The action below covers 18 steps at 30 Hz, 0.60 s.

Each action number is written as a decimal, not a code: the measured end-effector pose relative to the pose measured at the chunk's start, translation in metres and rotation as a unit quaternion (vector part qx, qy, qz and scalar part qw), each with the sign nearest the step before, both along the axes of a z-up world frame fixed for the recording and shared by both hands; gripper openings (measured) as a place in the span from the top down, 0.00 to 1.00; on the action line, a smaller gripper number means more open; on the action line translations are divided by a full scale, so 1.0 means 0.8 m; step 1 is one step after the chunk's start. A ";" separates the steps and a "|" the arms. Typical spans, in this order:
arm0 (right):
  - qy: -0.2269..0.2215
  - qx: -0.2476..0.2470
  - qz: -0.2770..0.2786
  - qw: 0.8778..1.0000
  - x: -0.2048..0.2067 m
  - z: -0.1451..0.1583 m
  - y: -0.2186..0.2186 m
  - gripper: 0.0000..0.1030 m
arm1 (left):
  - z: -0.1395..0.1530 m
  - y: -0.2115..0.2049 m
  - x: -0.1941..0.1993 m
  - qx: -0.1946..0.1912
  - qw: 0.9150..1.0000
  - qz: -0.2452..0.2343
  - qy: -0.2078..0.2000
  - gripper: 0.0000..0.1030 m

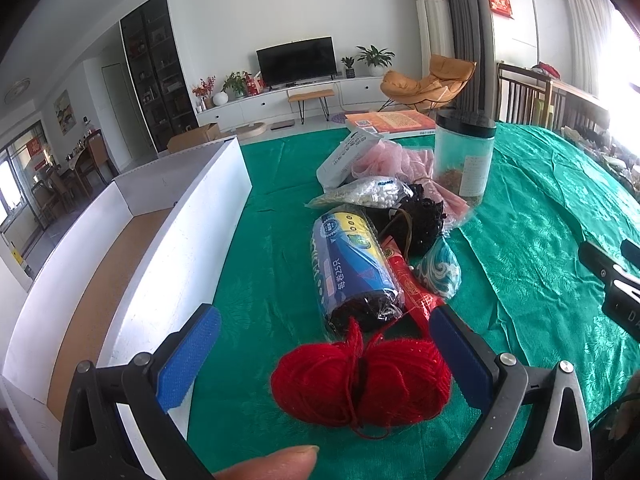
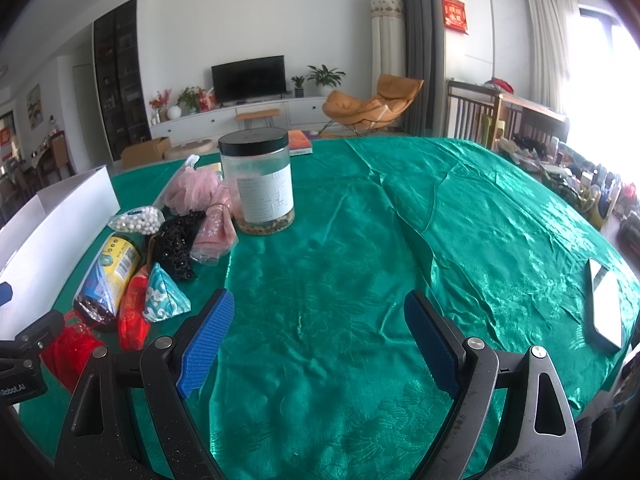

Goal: Organize soft objects

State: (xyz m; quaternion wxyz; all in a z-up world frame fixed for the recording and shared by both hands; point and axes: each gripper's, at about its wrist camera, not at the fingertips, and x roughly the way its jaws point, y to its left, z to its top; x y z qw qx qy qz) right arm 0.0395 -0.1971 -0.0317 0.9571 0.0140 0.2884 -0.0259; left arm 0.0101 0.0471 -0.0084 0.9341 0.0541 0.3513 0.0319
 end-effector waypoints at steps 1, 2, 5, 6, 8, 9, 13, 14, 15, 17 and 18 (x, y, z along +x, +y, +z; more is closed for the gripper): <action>0.000 0.000 0.000 1.000 0.000 0.000 0.000 0.14 | 0.007 0.004 0.002 -0.008 1.000 0.002 -0.002 0.00; 0.000 0.001 0.000 1.000 -0.001 -0.001 0.001 0.14 | 0.013 0.010 0.003 -0.017 1.000 0.004 -0.005 0.00; 0.001 0.000 0.000 1.000 0.000 0.000 -0.001 0.14 | 0.030 0.029 0.008 -0.035 0.999 0.017 -0.011 0.00; 0.001 0.000 0.001 1.000 0.000 0.000 -0.001 0.14 | 0.034 0.035 0.009 -0.037 0.999 0.023 -0.014 0.00; 0.003 0.001 0.003 1.000 -0.002 -0.001 0.000 0.14 | 0.038 0.045 0.010 -0.033 0.999 0.036 -0.019 0.00; 0.005 0.003 0.006 1.000 -0.001 -0.001 -0.001 0.14 | 0.040 0.050 0.011 -0.030 0.998 0.042 -0.020 0.00; 0.031 0.067 0.095 0.993 0.005 -0.011 0.014 0.14 | 0.046 0.071 0.008 -0.026 0.998 0.060 -0.025 0.00; 0.043 0.084 0.137 0.986 0.005 -0.014 0.028 0.14 | 0.050 0.077 0.007 -0.028 0.997 0.063 -0.029 0.00; 0.055 0.087 0.179 0.978 0.004 -0.017 0.047 0.14 | 0.054 0.083 0.005 -0.028 0.997 0.068 -0.033 0.00; 0.068 0.070 0.268 0.958 -0.006 -0.019 0.096 0.14 | 0.064 0.094 0.002 -0.026 0.996 0.075 -0.043 0.00; 0.069 0.049 0.311 0.947 -0.012 -0.018 0.125 0.14 | 0.069 0.099 0.001 -0.024 0.995 0.079 -0.049 0.00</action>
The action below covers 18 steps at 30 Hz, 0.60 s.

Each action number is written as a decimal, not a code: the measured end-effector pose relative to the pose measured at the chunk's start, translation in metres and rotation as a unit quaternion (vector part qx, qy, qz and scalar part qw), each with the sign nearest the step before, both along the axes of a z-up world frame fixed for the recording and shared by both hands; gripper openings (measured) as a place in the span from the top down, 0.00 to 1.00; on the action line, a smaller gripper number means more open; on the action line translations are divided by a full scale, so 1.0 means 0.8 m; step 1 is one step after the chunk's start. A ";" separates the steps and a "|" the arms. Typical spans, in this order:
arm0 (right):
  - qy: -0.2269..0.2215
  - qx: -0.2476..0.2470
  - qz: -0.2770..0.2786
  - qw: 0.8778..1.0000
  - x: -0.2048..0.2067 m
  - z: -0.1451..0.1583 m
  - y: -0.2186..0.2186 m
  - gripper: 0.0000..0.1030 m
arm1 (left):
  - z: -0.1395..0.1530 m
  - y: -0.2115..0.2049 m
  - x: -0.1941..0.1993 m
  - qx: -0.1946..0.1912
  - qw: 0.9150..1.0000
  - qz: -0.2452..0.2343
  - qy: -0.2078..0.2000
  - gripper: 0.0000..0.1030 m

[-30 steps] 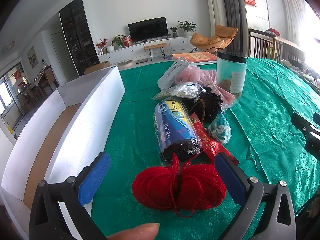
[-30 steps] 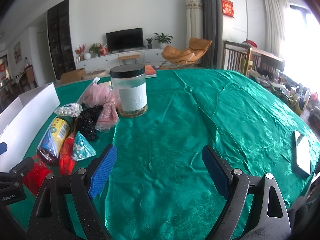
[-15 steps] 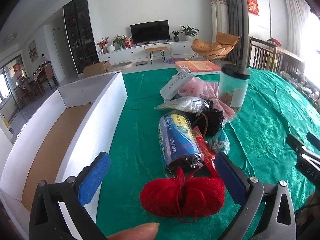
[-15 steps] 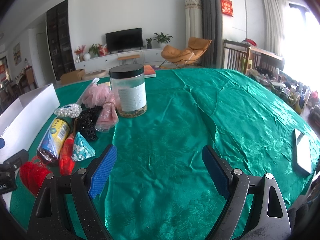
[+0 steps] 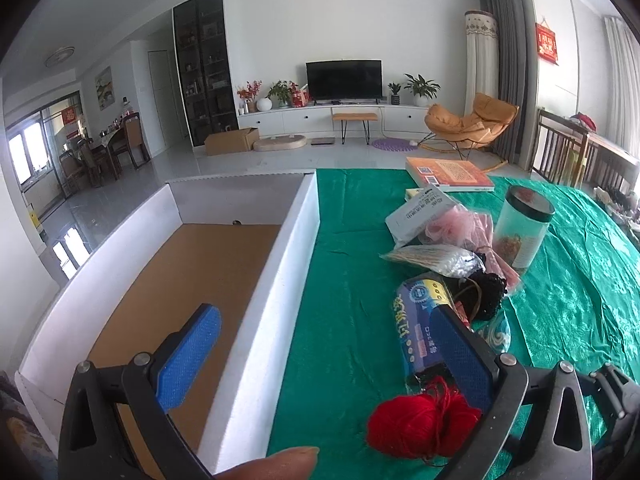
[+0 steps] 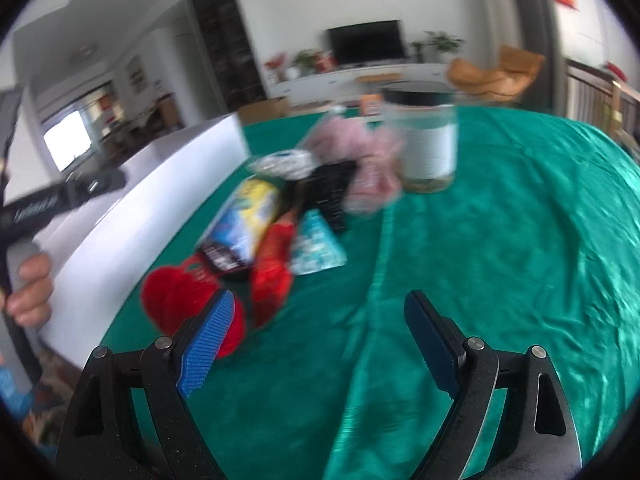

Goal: Organize soft objects
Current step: 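Reach down and grasp the red yarn ball with the right tool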

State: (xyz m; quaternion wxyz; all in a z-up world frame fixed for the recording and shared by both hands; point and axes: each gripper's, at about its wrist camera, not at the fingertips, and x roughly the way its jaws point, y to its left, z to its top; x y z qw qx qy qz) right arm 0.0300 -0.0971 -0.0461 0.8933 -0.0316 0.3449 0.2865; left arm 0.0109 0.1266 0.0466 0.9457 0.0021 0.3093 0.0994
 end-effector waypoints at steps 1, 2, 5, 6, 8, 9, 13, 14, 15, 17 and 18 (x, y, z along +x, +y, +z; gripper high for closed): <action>-0.013 -0.024 0.034 0.999 -0.006 0.001 0.029 0.14 | 0.006 0.005 -0.001 0.003 1.000 0.006 -0.006 0.00; -0.028 -0.048 0.054 0.997 -0.010 0.001 0.053 0.14 | 0.011 0.010 -0.003 0.006 1.000 0.013 -0.013 0.00; -0.051 -0.129 0.087 0.987 -0.005 -0.007 0.126 0.14 | 0.025 0.028 -0.005 0.006 0.999 0.029 -0.022 0.00; -0.041 -0.153 0.101 0.982 0.001 -0.015 0.147 0.14 | 0.027 0.033 -0.006 0.006 0.999 0.033 -0.022 0.00; -0.009 -0.187 0.124 0.975 0.010 -0.033 0.177 0.14 | 0.030 0.041 -0.007 0.009 0.999 0.041 -0.021 0.00; 0.007 -0.188 0.130 0.973 0.011 -0.038 0.179 0.17 | 0.028 0.042 -0.007 0.011 0.999 0.044 -0.020 0.00; 0.027 -0.191 0.103 0.976 -0.005 -0.043 0.176 0.40 | 0.013 0.036 -0.006 0.011 0.999 0.038 -0.002 0.00; 0.024 -0.192 0.089 0.977 -0.011 -0.039 0.166 0.45 | 0.008 0.030 -0.004 0.013 0.999 0.033 0.004 0.00; 0.023 -0.189 0.076 0.979 -0.017 -0.034 0.151 0.46 | 0.003 0.023 -0.003 0.015 1.000 0.026 0.009 0.00; 0.035 -0.179 0.026 0.983 -0.018 -0.028 0.111 0.46 | -0.006 0.006 0.000 0.017 1.000 0.011 0.020 0.00; 0.047 -0.167 -0.005 0.985 -0.009 -0.024 0.085 0.46 | -0.010 -0.003 0.001 0.016 1.000 0.003 0.025 0.00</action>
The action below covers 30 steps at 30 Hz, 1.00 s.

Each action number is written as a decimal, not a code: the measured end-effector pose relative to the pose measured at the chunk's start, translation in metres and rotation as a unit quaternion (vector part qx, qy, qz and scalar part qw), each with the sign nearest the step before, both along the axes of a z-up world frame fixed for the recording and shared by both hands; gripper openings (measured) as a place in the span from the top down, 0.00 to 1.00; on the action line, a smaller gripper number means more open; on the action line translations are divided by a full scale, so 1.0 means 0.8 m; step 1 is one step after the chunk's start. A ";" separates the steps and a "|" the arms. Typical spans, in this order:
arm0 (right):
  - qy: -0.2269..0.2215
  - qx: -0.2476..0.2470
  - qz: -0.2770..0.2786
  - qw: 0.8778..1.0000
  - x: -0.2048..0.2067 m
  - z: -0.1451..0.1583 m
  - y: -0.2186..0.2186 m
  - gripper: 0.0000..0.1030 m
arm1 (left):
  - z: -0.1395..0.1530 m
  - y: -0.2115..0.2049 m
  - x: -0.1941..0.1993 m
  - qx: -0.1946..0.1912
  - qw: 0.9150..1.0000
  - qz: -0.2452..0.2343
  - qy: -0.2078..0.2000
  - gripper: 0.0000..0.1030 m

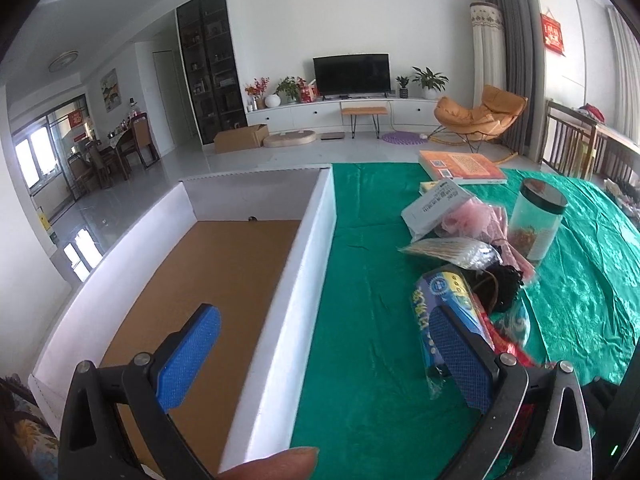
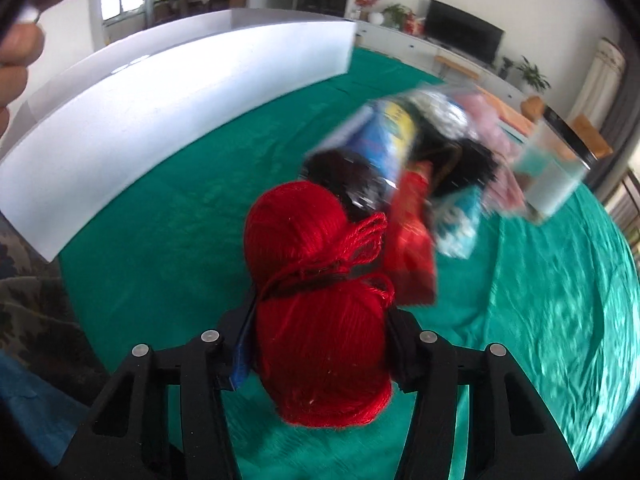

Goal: Organize soft objects
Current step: 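Reach down and grasp the red yarn ball with the right tool, then grasp the blue wrapped roll with the left tool while the right tool holds the yarn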

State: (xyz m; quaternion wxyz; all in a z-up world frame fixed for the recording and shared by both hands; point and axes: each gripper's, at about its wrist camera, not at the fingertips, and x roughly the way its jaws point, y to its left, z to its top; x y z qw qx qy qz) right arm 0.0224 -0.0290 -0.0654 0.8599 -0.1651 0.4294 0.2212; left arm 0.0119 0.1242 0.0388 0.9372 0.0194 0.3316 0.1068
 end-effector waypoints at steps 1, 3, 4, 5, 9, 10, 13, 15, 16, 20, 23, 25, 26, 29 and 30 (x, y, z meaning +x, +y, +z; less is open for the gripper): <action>0.008 0.016 -0.040 0.999 0.013 0.002 -0.025 0.46 | -0.005 -0.008 0.001 -0.001 1.000 -0.008 0.006 0.00; 0.025 0.057 -0.128 0.990 0.035 0.009 -0.080 0.46 | -0.014 -0.025 0.004 -0.003 0.999 -0.025 0.019 0.00; 0.028 0.075 -0.170 0.982 0.042 0.012 -0.107 0.46 | -0.021 -0.033 0.005 -0.003 0.999 -0.034 0.028 0.00; 0.025 0.079 -0.208 0.975 0.051 0.014 -0.128 0.46 | -0.028 -0.042 0.005 -0.001 0.998 -0.044 0.037 0.00; 0.015 0.139 -0.311 0.940 0.074 0.023 -0.198 0.43 | -0.076 -0.072 0.016 0.023 0.994 -0.069 0.081 0.00; 0.006 0.150 -0.325 0.934 0.073 0.024 -0.206 0.42 | -0.089 -0.075 0.021 0.024 0.993 -0.073 0.095 0.00; 0.009 0.183 -0.355 0.917 0.074 0.028 -0.221 0.25 | -0.123 -0.084 0.037 0.018 0.987 -0.080 0.136 0.00; 0.015 0.191 -0.364 0.912 0.073 0.027 -0.220 0.24 | -0.135 -0.087 0.044 0.015 0.986 -0.083 0.147 0.00; 0.014 0.187 -0.366 0.912 0.071 0.030 -0.222 0.24 | -0.141 -0.089 0.047 0.018 0.985 -0.083 0.150 0.00; 0.009 0.149 -0.362 0.920 0.062 0.031 -0.201 0.23 | -0.157 -0.088 0.054 0.018 0.985 -0.085 0.148 0.00; 0.005 0.112 -0.358 0.927 0.064 0.033 -0.184 0.22 | -0.157 -0.083 0.065 0.000 0.985 -0.080 0.152 0.00; 0.002 0.086 -0.354 0.931 0.061 0.028 -0.175 0.21 | -0.159 -0.079 0.074 -0.019 0.985 -0.078 0.153 0.00; 0.001 0.070 -0.352 0.933 0.063 0.030 -0.165 0.20 | -0.162 -0.076 0.079 -0.034 0.984 -0.079 0.156 0.00; -0.002 0.046 -0.347 0.937 0.053 0.024 -0.150 0.18 | -0.163 -0.062 0.092 -0.070 0.981 -0.081 0.163 0.00; -0.003 0.051 -0.348 0.936 0.047 0.017 -0.153 0.17 | -0.163 -0.062 0.095 -0.070 0.980 -0.086 0.163 0.00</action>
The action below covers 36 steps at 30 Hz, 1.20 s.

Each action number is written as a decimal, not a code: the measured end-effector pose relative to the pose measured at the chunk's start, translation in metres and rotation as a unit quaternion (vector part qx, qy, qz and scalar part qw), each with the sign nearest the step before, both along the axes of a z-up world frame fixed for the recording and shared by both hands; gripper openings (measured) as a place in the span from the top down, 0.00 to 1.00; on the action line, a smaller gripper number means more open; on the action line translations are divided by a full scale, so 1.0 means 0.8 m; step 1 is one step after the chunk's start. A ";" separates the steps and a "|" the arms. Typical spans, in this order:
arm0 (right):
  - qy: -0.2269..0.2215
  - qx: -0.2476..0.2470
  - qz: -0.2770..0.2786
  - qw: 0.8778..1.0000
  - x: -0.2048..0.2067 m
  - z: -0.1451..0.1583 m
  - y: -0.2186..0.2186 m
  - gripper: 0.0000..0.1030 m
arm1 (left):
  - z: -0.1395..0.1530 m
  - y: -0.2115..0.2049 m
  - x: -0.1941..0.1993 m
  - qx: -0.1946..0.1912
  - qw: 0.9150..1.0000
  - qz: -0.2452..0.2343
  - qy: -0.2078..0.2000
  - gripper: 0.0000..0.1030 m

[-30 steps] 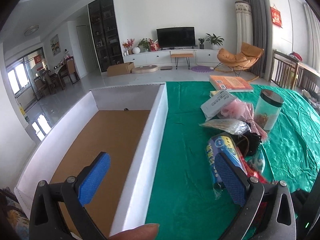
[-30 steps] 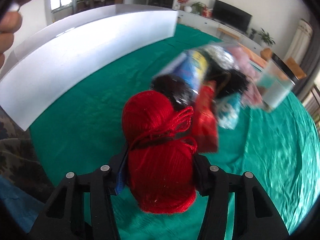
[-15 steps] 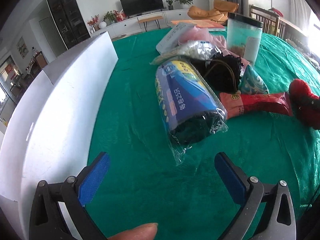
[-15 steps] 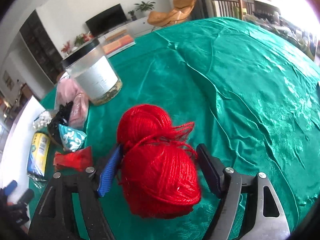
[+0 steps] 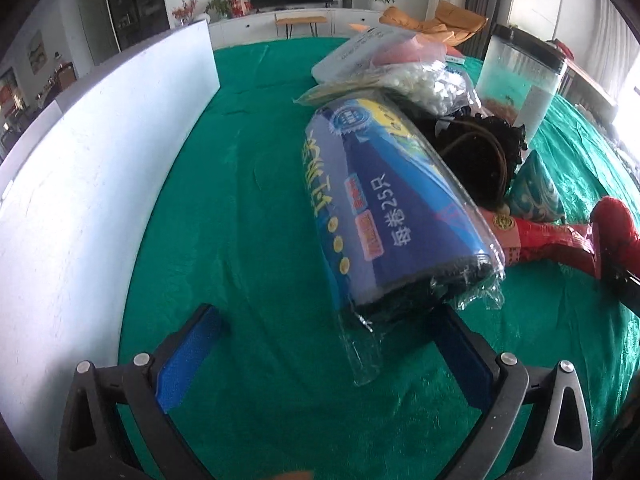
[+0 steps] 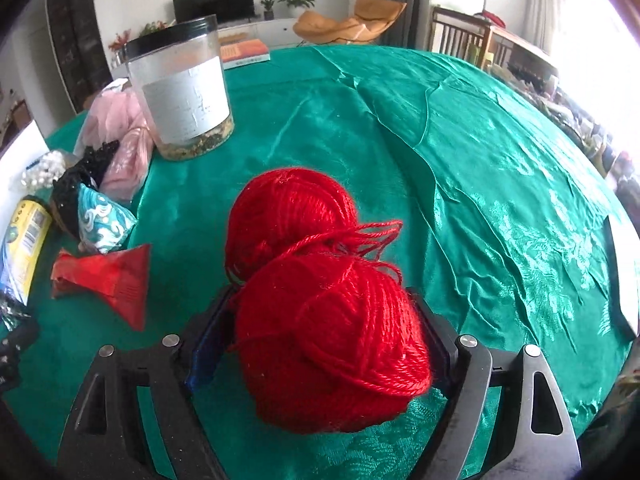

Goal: Organize soft objects
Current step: 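Grasp the blue wrapped roll with the left tool while the right tool holds the yarn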

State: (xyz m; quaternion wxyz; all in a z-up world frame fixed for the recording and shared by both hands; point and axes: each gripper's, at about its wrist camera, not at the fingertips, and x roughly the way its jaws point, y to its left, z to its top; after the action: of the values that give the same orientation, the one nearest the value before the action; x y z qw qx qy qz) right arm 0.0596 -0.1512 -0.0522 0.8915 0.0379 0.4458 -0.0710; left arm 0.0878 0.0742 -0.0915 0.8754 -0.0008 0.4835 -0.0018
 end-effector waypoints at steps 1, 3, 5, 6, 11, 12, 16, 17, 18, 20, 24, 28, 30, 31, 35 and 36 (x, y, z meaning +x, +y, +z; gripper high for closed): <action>-0.001 0.002 -0.001 1.000 -0.004 -0.001 0.000 0.17 | 0.000 0.000 0.004 -0.001 1.000 -0.004 0.002 0.00; -0.002 -0.001 0.000 1.000 -0.009 -0.010 -0.006 0.16 | 0.001 -0.001 0.013 -0.001 1.000 -0.022 0.003 0.00; -0.002 0.001 0.000 1.000 -0.002 -0.010 -0.012 0.16 | 0.001 0.000 0.021 -0.003 0.999 -0.047 -0.006 0.00; -0.002 0.001 0.000 1.000 -0.003 -0.008 -0.010 0.16 | 0.001 0.001 0.023 -0.004 0.999 -0.053 -0.009 0.00; -0.002 0.001 0.000 1.000 0.007 -0.010 -0.011 0.15 | 0.005 0.002 0.021 -0.003 0.999 -0.044 -0.017 0.00; -0.002 0.001 0.000 1.000 0.007 -0.008 -0.009 0.14 | 0.006 0.003 0.021 -0.003 0.999 -0.042 -0.019 0.00; -0.003 0.002 0.000 1.000 0.009 -0.011 -0.011 0.14 | 0.003 -0.002 0.018 0.000 0.999 -0.037 -0.024 0.00; -0.003 0.002 0.000 1.000 0.009 -0.010 -0.010 0.14 | 0.002 -0.001 0.018 0.000 0.999 -0.037 -0.024 0.00; -0.003 0.002 0.000 1.000 0.008 -0.010 -0.010 0.14 | 0.002 -0.001 0.017 0.000 0.999 -0.036 -0.024 0.00; -0.003 0.002 0.000 1.000 0.008 -0.010 -0.010 0.13 | 0.002 -0.001 0.016 0.000 0.999 -0.036 -0.024 0.00; -0.003 0.001 0.000 1.000 0.009 -0.010 -0.010 0.13 | 0.001 -0.001 0.016 0.000 0.999 -0.037 -0.024 0.00; -0.003 0.001 0.000 1.000 0.009 -0.011 -0.010 0.13 | 0.001 -0.001 0.016 0.000 0.999 -0.036 -0.024 0.00; -0.003 0.001 0.000 1.000 0.009 -0.011 -0.009 0.13 | 0.002 -0.001 0.014 0.000 0.999 -0.036 -0.025 0.00; -0.003 0.001 0.000 1.000 0.009 -0.012 -0.010 0.13 | 0.002 -0.001 0.015 0.000 0.999 -0.035 -0.025 0.00; -0.003 0.001 0.000 1.000 0.008 -0.010 -0.008 0.13 | 0.001 0.000 0.012 0.000 0.999 -0.035 -0.025 0.00; -0.003 0.001 0.000 1.000 0.009 -0.011 -0.009 0.13 | 0.001 0.000 0.013 0.000 0.999 -0.036 -0.025 0.00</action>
State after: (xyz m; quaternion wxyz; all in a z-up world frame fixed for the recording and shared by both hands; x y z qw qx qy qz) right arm 0.0665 -0.1583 -0.0612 0.8929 0.0386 0.4431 -0.0703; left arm 0.0979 0.0745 -0.0907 0.8866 0.0161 0.4612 -0.0332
